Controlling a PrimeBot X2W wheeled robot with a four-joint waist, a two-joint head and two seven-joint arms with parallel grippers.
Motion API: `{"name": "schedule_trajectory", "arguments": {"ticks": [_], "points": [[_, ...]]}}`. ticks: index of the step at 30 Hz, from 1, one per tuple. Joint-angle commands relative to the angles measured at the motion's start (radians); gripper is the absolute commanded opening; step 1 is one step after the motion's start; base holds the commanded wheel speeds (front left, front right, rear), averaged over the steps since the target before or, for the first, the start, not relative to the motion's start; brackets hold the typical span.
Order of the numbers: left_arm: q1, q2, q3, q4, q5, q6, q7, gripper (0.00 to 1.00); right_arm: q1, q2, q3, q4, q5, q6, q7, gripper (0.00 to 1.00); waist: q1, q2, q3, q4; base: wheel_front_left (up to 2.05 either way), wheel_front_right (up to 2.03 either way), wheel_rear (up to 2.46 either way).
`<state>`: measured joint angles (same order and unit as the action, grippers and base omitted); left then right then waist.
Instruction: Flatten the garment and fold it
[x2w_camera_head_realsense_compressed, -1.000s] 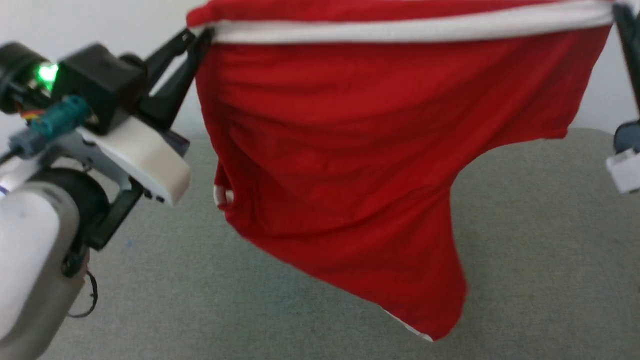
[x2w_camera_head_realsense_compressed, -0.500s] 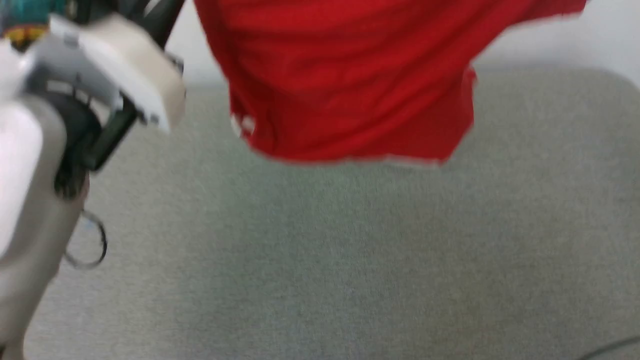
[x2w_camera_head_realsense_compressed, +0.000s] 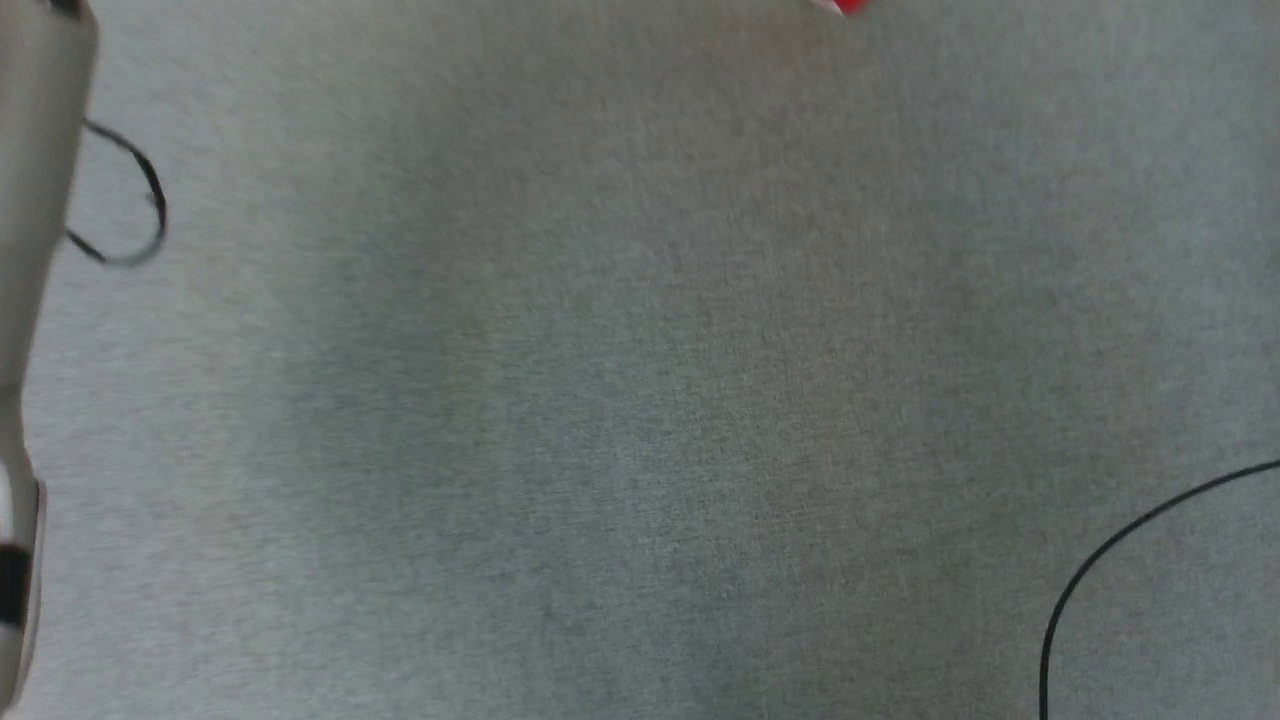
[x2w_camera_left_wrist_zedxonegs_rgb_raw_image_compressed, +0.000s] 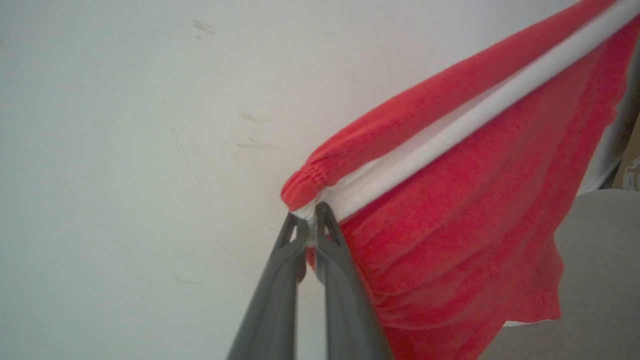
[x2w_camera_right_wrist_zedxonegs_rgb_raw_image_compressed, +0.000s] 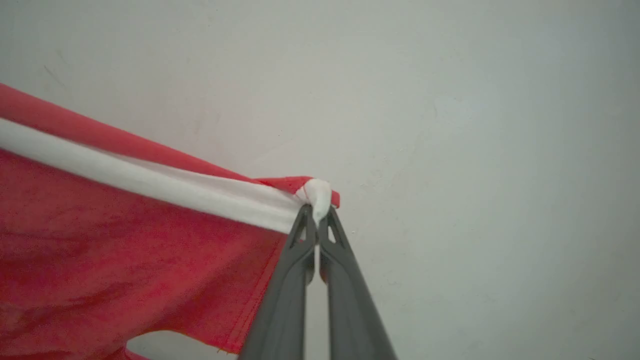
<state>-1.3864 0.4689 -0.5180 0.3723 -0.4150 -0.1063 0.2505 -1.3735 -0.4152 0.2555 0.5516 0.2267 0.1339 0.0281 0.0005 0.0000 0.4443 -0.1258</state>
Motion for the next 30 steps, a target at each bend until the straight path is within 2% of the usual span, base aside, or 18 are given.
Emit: {"name": "schedule_trajectory", "arguments": {"ticks": [1, 5, 9, 14, 18, 24, 30], "points": [[-0.043, -0.004, 0.005, 0.053, 0.018, -0.002, -0.033, 0.00, -0.037, 0.016, -0.006, 0.052, -0.012, -0.003, -0.036, 0.00, -0.0005, 0.0000, 0.117, -0.062, 0.00, 0.00, 0.00], [-0.091, -0.028, 0.004, 0.160, 0.041, 0.009, -0.116, 0.00, -0.071, 0.070, 0.004, 0.160, -0.016, -0.003, -0.110, 0.00, -0.0005, 0.0000, 0.126, -0.063, 0.00, 0.00, 0.00], [-0.078, -0.042, -0.006, 0.239, 0.049, 0.012, -0.182, 0.00, -0.055, 0.105, 0.055, 0.228, -0.001, -0.003, -0.156, 0.00, -0.0005, 0.0000, 0.122, -0.054, 0.00, 0.00, 0.00], [0.012, -0.050, -0.028, 0.305, 0.047, 0.011, -0.251, 0.00, 0.020, 0.136, 0.126, 0.274, 0.058, -0.003, -0.196, 0.00, -0.0005, 0.0000, 0.078, -0.036, 0.00, 0.00, 0.00], [0.154, -0.056, -0.048, 0.329, 0.037, 0.021, -0.310, 0.00, 0.129, 0.142, 0.197, 0.286, 0.122, -0.003, -0.213, 0.00, -0.0005, 0.0000, -0.001, -0.019, 0.00, 0.00, 0.00], [0.437, -0.063, -0.086, 0.326, -0.001, 0.029, -0.345, 0.00, 0.343, 0.108, 0.312, 0.282, 0.221, -0.003, -0.186, 0.00, -0.0005, 0.0000, -0.156, 0.004, 0.00, 0.00, 0.00], [0.699, -0.025, -0.112, 0.259, -0.040, 0.045, -0.336, 0.00, 0.557, 0.022, 0.414, 0.216, 0.344, -0.003, -0.087, 0.00, -0.0005, 0.0000, -0.293, 0.011, 0.00, 0.00, 0.00]]}}
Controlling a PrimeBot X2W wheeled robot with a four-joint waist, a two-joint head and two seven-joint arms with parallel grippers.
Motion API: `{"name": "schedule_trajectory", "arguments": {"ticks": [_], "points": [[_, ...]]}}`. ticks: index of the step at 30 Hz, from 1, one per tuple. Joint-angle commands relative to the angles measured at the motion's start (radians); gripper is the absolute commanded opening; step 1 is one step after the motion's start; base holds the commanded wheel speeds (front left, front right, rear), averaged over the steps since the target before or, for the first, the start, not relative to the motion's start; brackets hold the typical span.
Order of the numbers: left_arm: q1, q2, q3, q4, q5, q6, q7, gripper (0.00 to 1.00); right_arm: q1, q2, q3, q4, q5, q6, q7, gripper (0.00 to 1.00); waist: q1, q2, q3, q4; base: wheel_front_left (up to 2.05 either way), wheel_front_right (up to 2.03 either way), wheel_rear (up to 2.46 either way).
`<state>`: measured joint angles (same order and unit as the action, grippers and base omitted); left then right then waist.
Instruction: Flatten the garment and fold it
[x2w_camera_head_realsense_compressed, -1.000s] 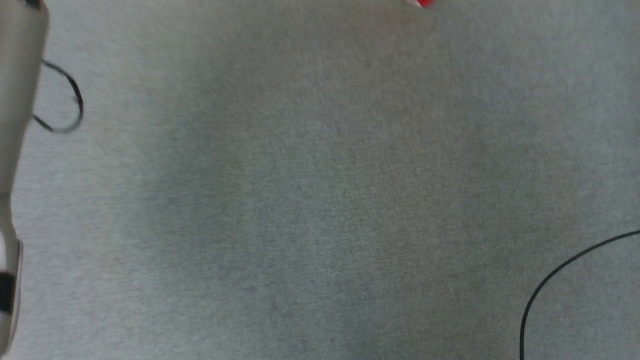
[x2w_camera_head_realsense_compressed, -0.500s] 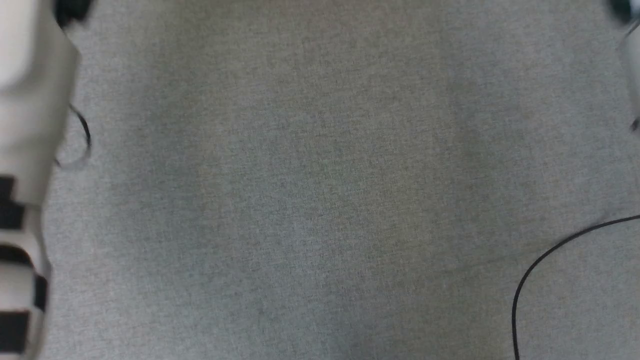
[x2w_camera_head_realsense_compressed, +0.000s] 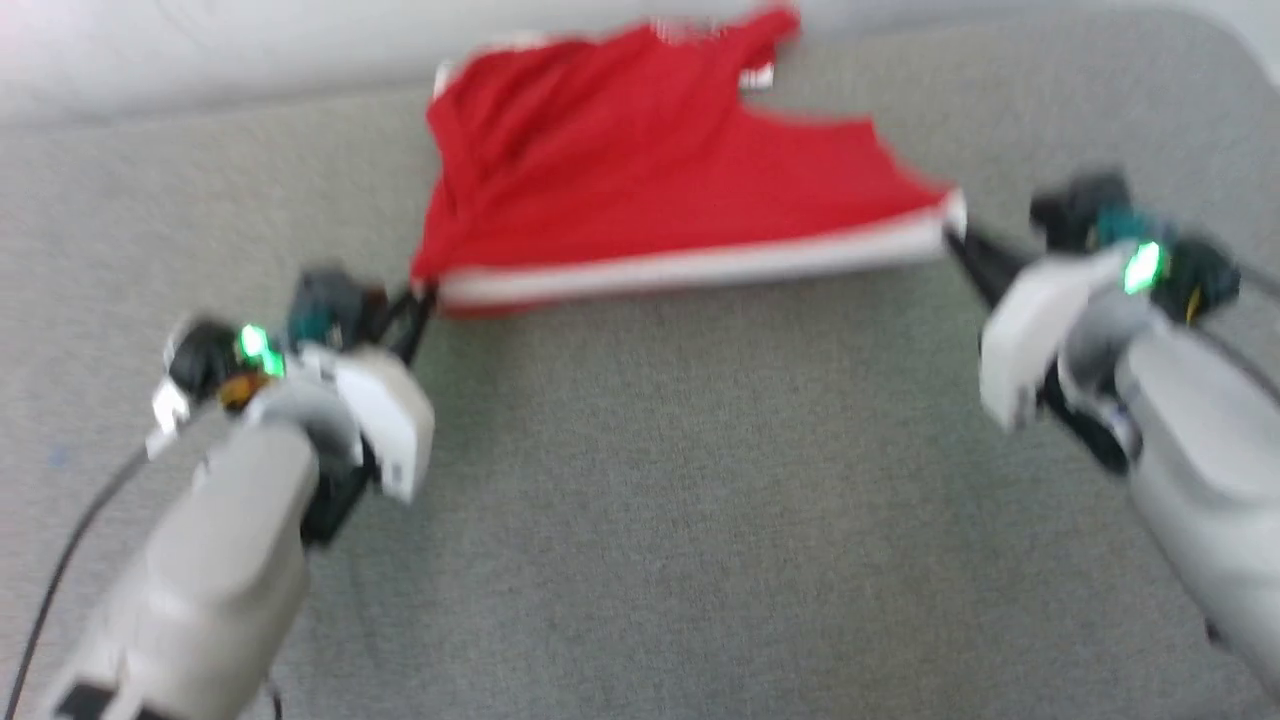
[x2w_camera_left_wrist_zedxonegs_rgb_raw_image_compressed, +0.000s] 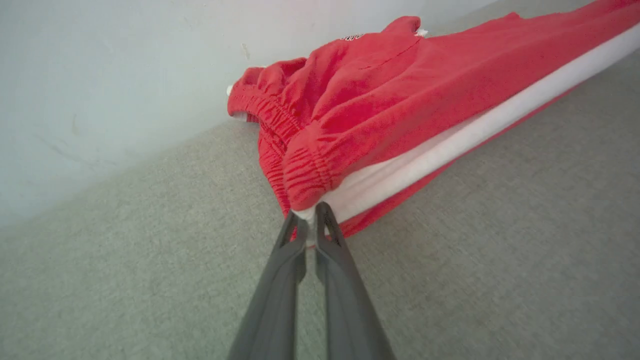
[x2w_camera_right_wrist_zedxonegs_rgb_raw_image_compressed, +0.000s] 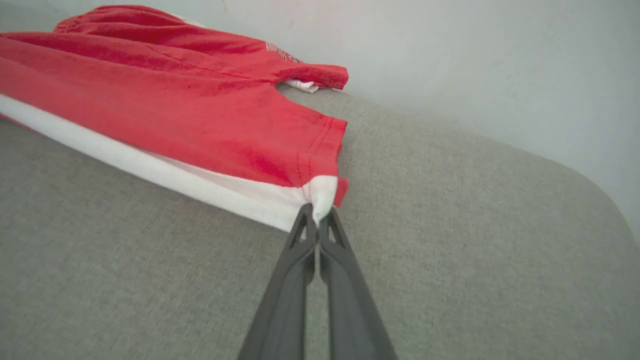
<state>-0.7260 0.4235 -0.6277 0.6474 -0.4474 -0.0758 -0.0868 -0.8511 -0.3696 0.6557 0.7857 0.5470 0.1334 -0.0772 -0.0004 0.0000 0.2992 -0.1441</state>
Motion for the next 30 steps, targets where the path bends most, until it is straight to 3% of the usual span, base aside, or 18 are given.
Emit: {"name": "schedule_trajectory", "arguments": {"ticks": [1, 6, 14, 23, 30], "points": [[0.077, 0.029, -0.006, -0.035, -0.012, 0.018, 0.005, 0.00, 0.068, -0.043, 0.032, -0.040, 0.047, -0.003, 0.043, 0.00, 0.0004, 0.0000, -0.164, 0.030, 0.00, 0.00, 0.00], [0.244, 0.071, -0.028, -0.154, -0.034, 0.038, 0.031, 0.00, 0.216, -0.150, 0.092, -0.174, 0.162, -0.003, 0.158, 0.00, 0.0004, 0.0000, -0.227, 0.033, 0.00, 0.00, 0.00], [0.430, 0.114, -0.036, -0.328, -0.063, 0.099, 0.048, 0.00, 0.398, -0.297, 0.103, -0.364, 0.287, -0.003, 0.340, 0.00, 0.0004, 0.0000, -0.305, 0.038, 0.00, 0.00, 0.00], [0.645, 0.145, -0.072, -0.530, -0.123, 0.160, 0.129, 0.00, 0.633, -0.453, -0.022, -0.565, 0.360, -0.003, 0.574, 0.00, 0.0004, 0.0000, -0.364, 0.063, 0.00, 0.00, 0.00], [0.754, 0.170, -0.127, -0.648, -0.190, 0.149, 0.252, 0.00, 0.815, -0.471, -0.181, -0.668, 0.330, -0.003, 0.648, 0.00, 0.0004, 0.0000, -0.344, 0.096, 0.00, 0.00, 0.00]]}}
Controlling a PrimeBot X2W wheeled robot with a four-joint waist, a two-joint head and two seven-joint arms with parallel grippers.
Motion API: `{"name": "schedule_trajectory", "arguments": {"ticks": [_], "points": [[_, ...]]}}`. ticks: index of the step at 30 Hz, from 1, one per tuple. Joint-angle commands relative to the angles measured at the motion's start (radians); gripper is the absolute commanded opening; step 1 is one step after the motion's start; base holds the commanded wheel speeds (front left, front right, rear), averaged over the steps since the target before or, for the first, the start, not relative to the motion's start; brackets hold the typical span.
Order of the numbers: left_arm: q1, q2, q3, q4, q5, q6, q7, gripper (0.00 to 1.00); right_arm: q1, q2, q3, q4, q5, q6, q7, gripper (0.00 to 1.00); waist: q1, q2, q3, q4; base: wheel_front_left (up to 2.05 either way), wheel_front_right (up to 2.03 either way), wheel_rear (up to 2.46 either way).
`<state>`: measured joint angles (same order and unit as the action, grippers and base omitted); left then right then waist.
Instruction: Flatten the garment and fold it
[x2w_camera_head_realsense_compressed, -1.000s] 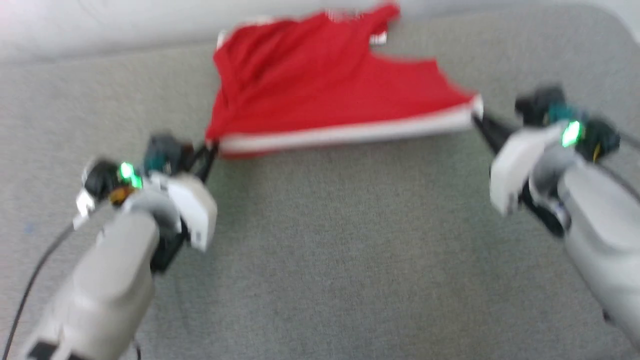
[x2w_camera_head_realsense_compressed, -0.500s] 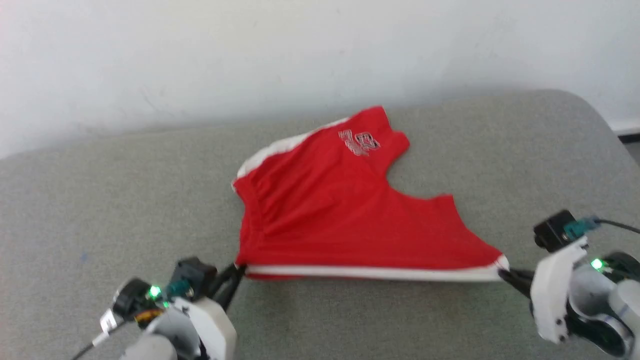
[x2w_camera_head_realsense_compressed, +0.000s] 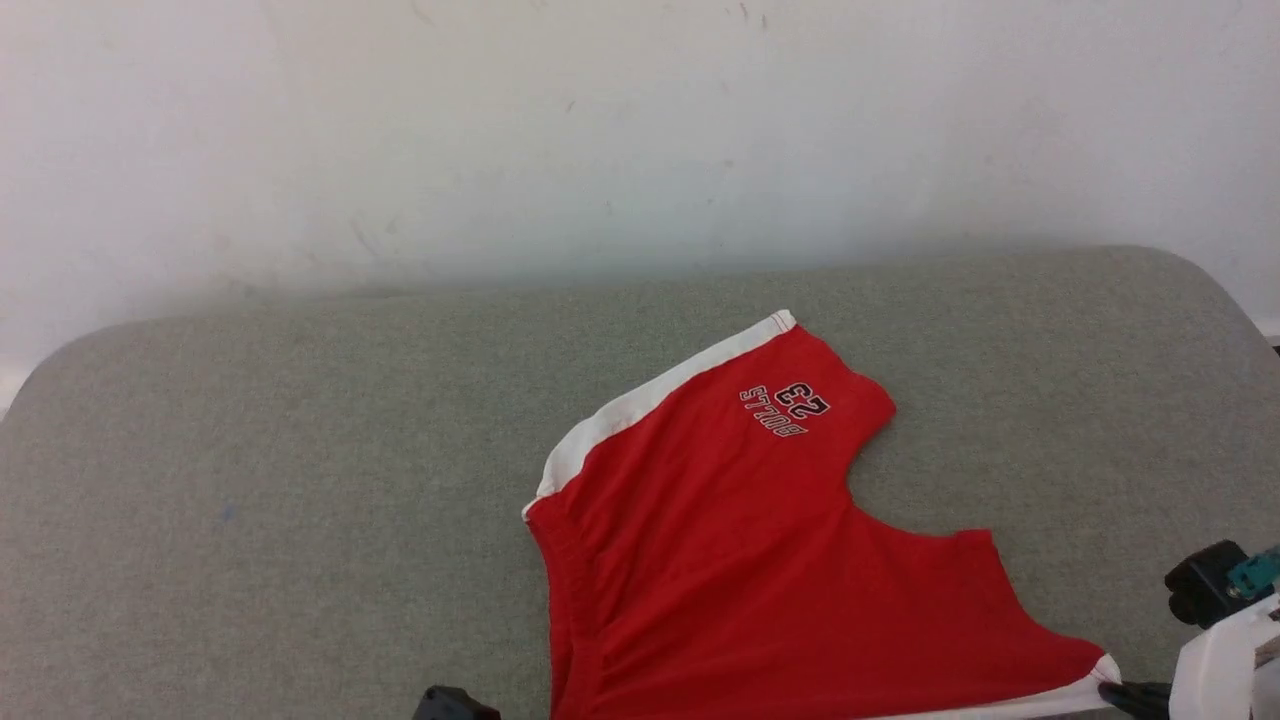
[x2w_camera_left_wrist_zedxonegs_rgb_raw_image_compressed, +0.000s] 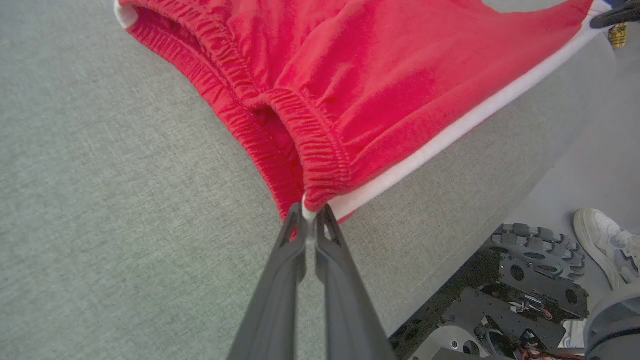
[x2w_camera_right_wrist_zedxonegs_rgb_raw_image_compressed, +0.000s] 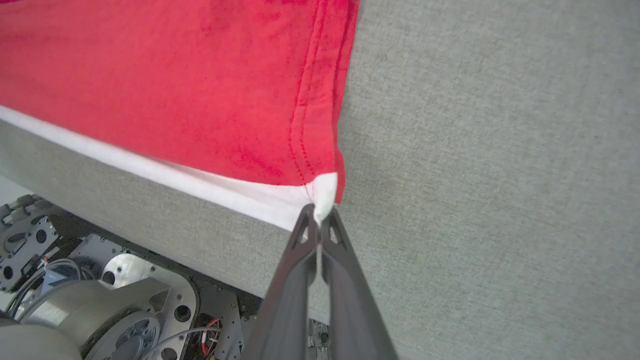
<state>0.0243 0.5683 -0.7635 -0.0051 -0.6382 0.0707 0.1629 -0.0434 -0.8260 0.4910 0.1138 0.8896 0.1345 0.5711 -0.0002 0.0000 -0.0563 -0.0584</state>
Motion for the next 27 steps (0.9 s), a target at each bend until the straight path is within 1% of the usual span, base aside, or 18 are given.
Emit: {"name": "schedule_trajectory", "arguments": {"ticks": [1, 4, 7, 11, 14, 17, 20, 23, 27], "points": [[0.006, 0.028, 0.004, -0.005, 0.003, 0.002, 0.006, 0.00, 0.021, -0.005, -0.044, -0.010, -0.021, -0.004, -0.007, 0.00, 0.0002, 0.0000, 0.019, 0.014, 0.00, 0.00, 0.00], [-0.016, 0.025, -0.002, -0.017, 0.020, -0.004, 0.000, 0.00, 0.037, 0.029, -0.120, -0.058, -0.053, -0.004, -0.035, 0.00, 0.0002, 0.0000, 0.046, 0.029, 0.00, 0.00, 0.00], [-0.062, 0.009, 0.006, -0.034, 0.038, -0.008, -0.020, 0.00, 0.024, 0.061, -0.188, -0.106, -0.074, -0.004, -0.058, 0.00, 0.0002, 0.0000, 0.076, 0.048, 0.00, 0.00, 0.00], [-0.133, -0.008, 0.019, -0.065, 0.071, -0.006, -0.042, 0.00, -0.033, 0.093, -0.257, -0.152, -0.083, -0.004, -0.060, 0.00, 0.0002, 0.0000, 0.123, 0.078, 0.00, 0.00, 0.00], [-0.182, -0.019, 0.032, -0.095, 0.087, 0.001, -0.045, 0.00, -0.099, 0.118, -0.287, -0.157, -0.085, -0.004, -0.042, 0.00, 0.0002, 0.0000, 0.157, 0.103, 0.00, 0.00, 0.00], [-0.236, -0.031, 0.040, -0.117, 0.099, -0.001, -0.039, 0.00, -0.180, 0.125, -0.287, -0.145, -0.111, -0.004, -0.021, 0.00, 0.0002, 0.0000, 0.201, 0.136, 0.00, 0.00, 0.00], [-0.292, -0.051, 0.047, -0.114, 0.106, -0.007, -0.035, 0.00, -0.277, 0.145, -0.273, -0.106, -0.129, -0.004, 0.002, 0.00, 0.0002, 0.0000, 0.249, 0.165, 0.00, 0.00, 0.00], [-0.350, -0.078, 0.049, -0.089, 0.112, -0.016, -0.037, 0.00, -0.385, 0.170, -0.248, -0.045, -0.147, -0.004, 0.029, 0.00, 0.0002, 0.0000, 0.297, 0.190, 0.00, 0.00, 0.00], [-0.429, -0.122, 0.048, -0.026, 0.120, -0.036, -0.052, 0.00, -0.525, 0.184, -0.190, 0.053, -0.185, -0.004, 0.049, 0.00, 0.0002, 0.0000, 0.361, 0.220, 0.00, 0.00, 0.00]]}}
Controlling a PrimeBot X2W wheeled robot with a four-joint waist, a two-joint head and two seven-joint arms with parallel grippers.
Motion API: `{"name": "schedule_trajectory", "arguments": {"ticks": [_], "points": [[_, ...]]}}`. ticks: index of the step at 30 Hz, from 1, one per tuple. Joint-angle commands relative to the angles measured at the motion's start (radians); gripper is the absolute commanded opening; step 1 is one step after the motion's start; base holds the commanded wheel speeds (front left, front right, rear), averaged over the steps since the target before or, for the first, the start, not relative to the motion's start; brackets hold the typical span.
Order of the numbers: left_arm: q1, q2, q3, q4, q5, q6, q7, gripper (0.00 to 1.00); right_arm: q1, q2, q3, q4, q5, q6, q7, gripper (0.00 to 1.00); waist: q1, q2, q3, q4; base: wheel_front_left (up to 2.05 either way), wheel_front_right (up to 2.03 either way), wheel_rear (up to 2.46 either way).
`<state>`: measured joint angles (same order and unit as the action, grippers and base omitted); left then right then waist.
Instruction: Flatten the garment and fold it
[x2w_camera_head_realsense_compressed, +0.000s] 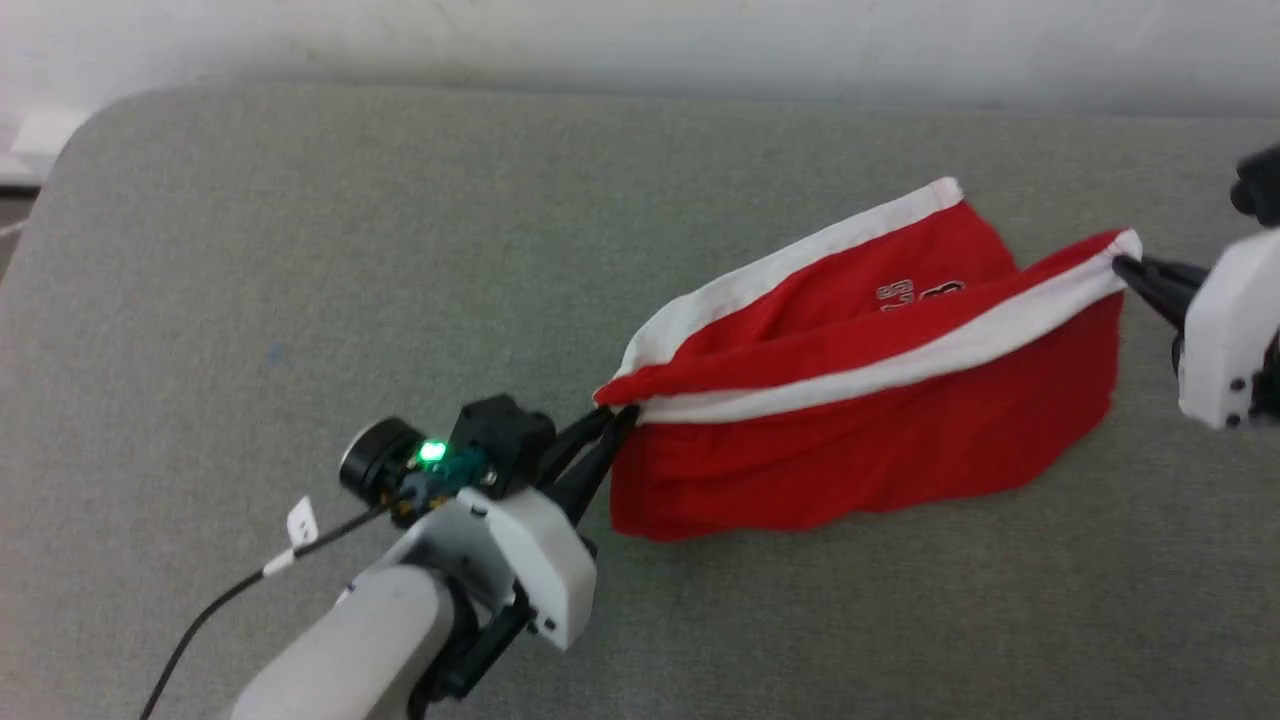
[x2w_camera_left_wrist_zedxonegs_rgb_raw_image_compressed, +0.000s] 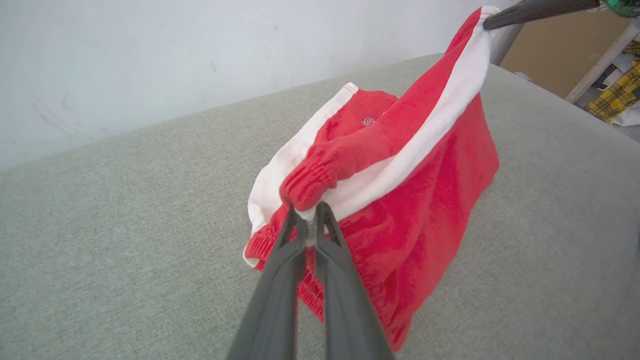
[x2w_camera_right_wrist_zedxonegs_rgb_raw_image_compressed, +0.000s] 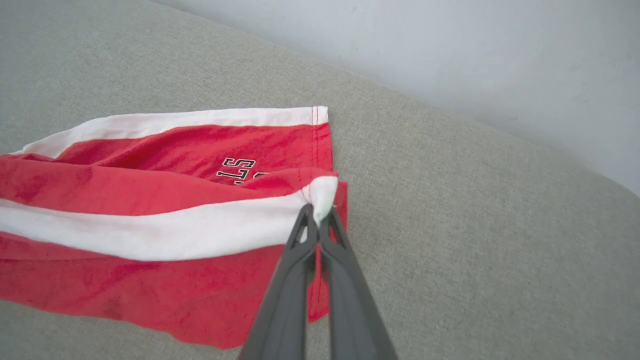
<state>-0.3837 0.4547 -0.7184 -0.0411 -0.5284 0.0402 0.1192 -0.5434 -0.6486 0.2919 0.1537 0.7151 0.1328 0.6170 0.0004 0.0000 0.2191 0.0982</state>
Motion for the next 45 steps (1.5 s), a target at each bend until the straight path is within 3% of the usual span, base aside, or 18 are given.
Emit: {"name": "schedule_trajectory", "arguments": {"ticks": [1, 8, 15, 31, 32, 33, 34, 35, 36, 45], "points": [[-0.040, -0.020, 0.002, 0.028, 0.013, -0.010, -0.014, 0.00, -0.057, 0.005, 0.029, 0.039, -0.023, -0.002, 0.003, 0.00, -0.0004, 0.0000, 0.099, 0.071, 0.00, 0.00, 0.00], [-0.139, -0.091, 0.001, 0.136, 0.029, -0.025, -0.067, 0.00, -0.250, 0.010, 0.122, 0.243, -0.086, -0.002, -0.037, 0.00, -0.0004, 0.0000, 0.170, 0.107, 0.00, 0.00, 0.00], [-0.177, -0.133, -0.006, 0.221, 0.037, -0.028, -0.109, 0.00, -0.347, 0.029, 0.187, 0.407, -0.105, -0.002, -0.113, 0.00, -0.0004, 0.0000, 0.188, 0.129, 0.00, 0.00, 0.00], [-0.232, -0.207, -0.015, 0.330, 0.060, -0.019, -0.235, 0.00, -0.446, 0.047, 0.324, 0.589, -0.082, -0.002, -0.319, 0.00, -0.0004, 0.0000, 0.204, 0.138, 0.00, 0.00, 0.00], [-0.234, -0.210, -0.018, 0.339, 0.061, -0.019, -0.237, 0.00, -0.447, 0.050, 0.331, 0.596, -0.075, -0.002, -0.330, 0.07, -0.0004, 0.0000, 0.201, 0.137, 0.00, 0.00, 0.00], [-0.234, -0.213, -0.021, 0.350, 0.060, -0.019, -0.236, 0.00, -0.449, 0.052, 0.336, 0.602, -0.072, -0.002, -0.351, 0.86, -0.0004, 0.0000, 0.198, 0.135, 0.00, 0.00, 0.00], [-0.232, -0.216, -0.024, 0.362, 0.057, -0.020, -0.231, 0.00, -0.451, 0.055, 0.341, 0.610, -0.070, -0.002, -0.374, 1.00, -0.0004, 0.0000, 0.193, 0.134, 0.00, 0.00, 0.00], [-0.231, -0.218, -0.025, 0.373, 0.055, -0.019, -0.229, 0.38, -0.451, 0.058, 0.349, 0.616, -0.068, -0.002, -0.397, 1.00, -0.0004, 0.0000, 0.186, 0.132, 0.00, 0.00, 0.00], [-0.229, -0.219, -0.024, 0.383, 0.054, -0.015, -0.230, 1.00, -0.450, 0.062, 0.355, 0.624, -0.062, -0.002, -0.416, 1.00, -0.0004, 0.0000, 0.179, 0.130, 0.00, 0.00, 0.00], [-0.179, -0.198, 0.024, 0.409, 0.013, 0.017, -0.285, 1.00, -0.402, 0.073, 0.404, 0.658, 0.000, -0.002, -0.607, 1.00, -0.0004, 0.0000, 0.043, 0.096, 0.00, 0.00, 0.00]]}}
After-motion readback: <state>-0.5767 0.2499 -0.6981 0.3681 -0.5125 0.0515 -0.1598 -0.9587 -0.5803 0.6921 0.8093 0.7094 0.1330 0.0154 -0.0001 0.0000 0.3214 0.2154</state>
